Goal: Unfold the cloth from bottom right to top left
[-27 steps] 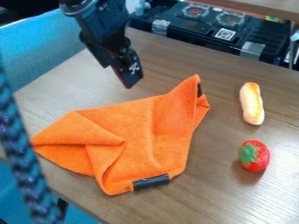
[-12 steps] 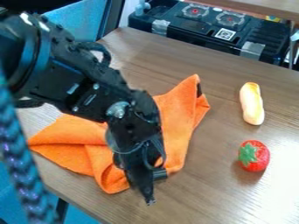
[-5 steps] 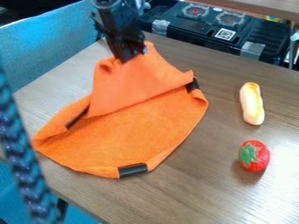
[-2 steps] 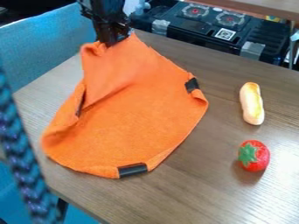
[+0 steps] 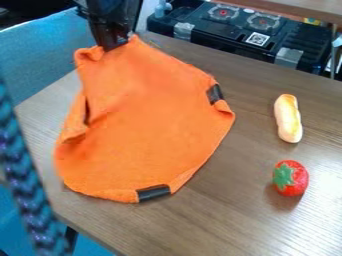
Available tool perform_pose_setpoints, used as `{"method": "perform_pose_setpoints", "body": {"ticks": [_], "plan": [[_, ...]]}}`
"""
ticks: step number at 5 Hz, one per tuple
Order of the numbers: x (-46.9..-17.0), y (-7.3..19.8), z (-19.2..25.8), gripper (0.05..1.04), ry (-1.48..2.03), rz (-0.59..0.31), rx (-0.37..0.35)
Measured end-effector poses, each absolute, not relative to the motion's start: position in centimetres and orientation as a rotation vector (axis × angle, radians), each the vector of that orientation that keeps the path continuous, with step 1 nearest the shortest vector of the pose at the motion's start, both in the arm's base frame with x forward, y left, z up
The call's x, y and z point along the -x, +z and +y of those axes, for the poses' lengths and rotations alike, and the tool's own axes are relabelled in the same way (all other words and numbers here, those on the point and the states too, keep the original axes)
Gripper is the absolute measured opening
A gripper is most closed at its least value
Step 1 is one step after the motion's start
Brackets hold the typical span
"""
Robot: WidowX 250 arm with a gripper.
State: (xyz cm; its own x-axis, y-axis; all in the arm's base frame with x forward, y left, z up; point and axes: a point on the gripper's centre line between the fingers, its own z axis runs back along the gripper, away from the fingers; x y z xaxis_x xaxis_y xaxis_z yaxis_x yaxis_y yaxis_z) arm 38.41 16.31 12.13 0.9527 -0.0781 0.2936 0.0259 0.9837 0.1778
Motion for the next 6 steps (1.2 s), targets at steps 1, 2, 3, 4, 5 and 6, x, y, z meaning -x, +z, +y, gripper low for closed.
{"method": "perform_pose_setpoints", "body": {"ticks": [1, 2, 3, 4, 5, 6], "plan": [[-38.7, 11.7, 17.6, 0.05, -0.074, -0.295, -0.18], [-39.0, 11.4, 18.7, 0.07, -0.096, -0.264, -0.181], [-39.4, 10.5, 19.5, 0.238, -0.093, -0.237, -0.194], [-39.4, 10.5, 20.6, 0.477, -0.098, -0.251, -0.21], [-39.7, 10.1, 21.6, 0.768, -0.096, -0.241, -0.21], [-39.9, 10.8, 22.0, 0.99, -0.087, -0.256, -0.214]]}}
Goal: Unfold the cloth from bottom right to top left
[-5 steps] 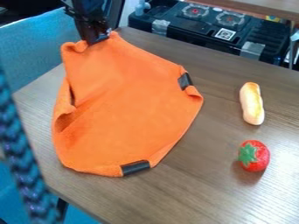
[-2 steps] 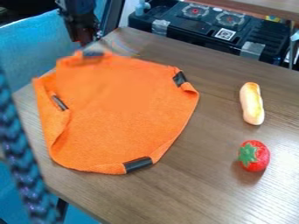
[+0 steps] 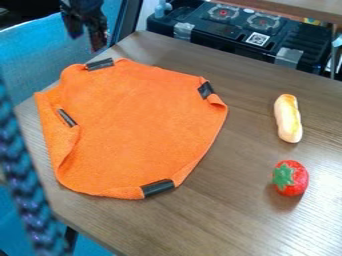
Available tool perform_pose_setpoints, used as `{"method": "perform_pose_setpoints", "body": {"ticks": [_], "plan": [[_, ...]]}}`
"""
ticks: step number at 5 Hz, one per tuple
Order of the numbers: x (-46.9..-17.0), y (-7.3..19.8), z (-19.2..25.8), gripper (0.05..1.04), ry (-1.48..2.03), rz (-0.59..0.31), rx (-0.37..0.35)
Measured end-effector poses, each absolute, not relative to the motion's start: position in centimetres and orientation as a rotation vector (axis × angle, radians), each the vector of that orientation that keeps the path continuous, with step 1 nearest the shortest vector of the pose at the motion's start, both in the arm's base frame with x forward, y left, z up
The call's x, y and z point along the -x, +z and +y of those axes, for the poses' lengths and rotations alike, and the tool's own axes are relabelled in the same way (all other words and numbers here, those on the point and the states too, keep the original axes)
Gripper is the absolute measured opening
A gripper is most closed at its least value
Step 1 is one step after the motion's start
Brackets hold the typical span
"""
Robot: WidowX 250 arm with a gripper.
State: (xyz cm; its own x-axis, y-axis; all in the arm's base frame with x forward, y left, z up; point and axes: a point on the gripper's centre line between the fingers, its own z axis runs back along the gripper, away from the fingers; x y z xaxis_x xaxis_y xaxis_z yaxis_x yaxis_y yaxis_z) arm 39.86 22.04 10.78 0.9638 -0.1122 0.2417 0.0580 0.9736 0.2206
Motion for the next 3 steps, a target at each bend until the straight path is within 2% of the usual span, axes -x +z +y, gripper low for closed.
{"method": "perform_pose_setpoints", "body": {"ticks": [1, 2, 3], "plan": [[-39.5, 11.0, 21.8, 1.0, -0.072, -0.264, -0.184], [-37.6, 13.6, 20.0, 1.001, -0.08, -0.275, -0.141], [-34.9, 13.9, 16.3, 1.0, -0.163, -0.244, -0.131]]}}
